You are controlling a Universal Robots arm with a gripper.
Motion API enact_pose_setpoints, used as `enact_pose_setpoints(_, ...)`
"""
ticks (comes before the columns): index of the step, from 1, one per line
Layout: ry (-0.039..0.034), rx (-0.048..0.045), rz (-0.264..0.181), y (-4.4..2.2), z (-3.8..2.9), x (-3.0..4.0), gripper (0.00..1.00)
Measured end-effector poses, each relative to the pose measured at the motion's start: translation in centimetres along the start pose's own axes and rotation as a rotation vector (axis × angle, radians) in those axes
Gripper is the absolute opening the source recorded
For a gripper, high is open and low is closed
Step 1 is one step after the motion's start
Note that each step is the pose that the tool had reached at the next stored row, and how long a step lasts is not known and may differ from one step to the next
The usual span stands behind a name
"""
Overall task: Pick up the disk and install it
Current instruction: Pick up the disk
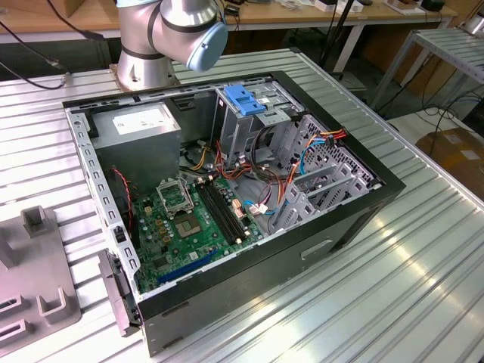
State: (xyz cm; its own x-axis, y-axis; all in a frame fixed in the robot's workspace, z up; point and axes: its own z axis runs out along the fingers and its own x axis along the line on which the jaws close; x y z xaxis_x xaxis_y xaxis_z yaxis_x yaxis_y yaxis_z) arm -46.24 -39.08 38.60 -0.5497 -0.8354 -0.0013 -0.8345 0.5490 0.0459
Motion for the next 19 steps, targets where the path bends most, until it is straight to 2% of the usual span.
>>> enact_pose_setpoints(2, 0.0056, 0.0022, -0.07, -0.01, 0.09, 0.0, 0.1)
enact_pose_setpoints(6, 0.0113, 0.0099, -0.131, -0.01, 0.15, 0.0, 0.1)
enact_pose_setpoints(8, 0.013, 0.0116, -0.172, -0.02, 0.23, 0.0, 0.1)
enact_pose_setpoints(9, 0.0144, 0.0118, -0.206, -0.02, 0.31, 0.0, 0.11)
enact_pose_setpoints(11, 0.0164, 0.0118, -0.253, -0.02, 0.41, 0.0, 0.24)
enact_pose_setpoints(12, 0.017, 0.0119, -0.269, -0.02, 0.46, 0.0, 0.24)
enact_pose_setpoints(13, 0.0181, 0.0119, -0.298, -0.03, 0.53, 0.0, 0.36)
enact_pose_setpoints(14, 0.019, 0.012, -0.32, -0.03, 0.58, 0.0, 0.42)
enact_pose_setpoints(15, 0.0197, 0.012, -0.338, -0.03, 0.63, 0.0, 0.42)
enact_pose_setpoints(16, 0.0209, 0.0131, -0.362, -0.03, 0.74, -0.02, 0.53)
enact_pose_setpoints(17, 0.0215, 0.0157, -0.382, -0.01, 0.91, -0.08, 0.53)
enact_pose_setpoints(18, 0.0224, 0.0159, -0.407, -0.02, 1.05, -0.09, 0.6)
enact_pose_setpoints(19, 0.0229, 0.016, -0.42, -0.02, 1.19, -0.11, 0.6)
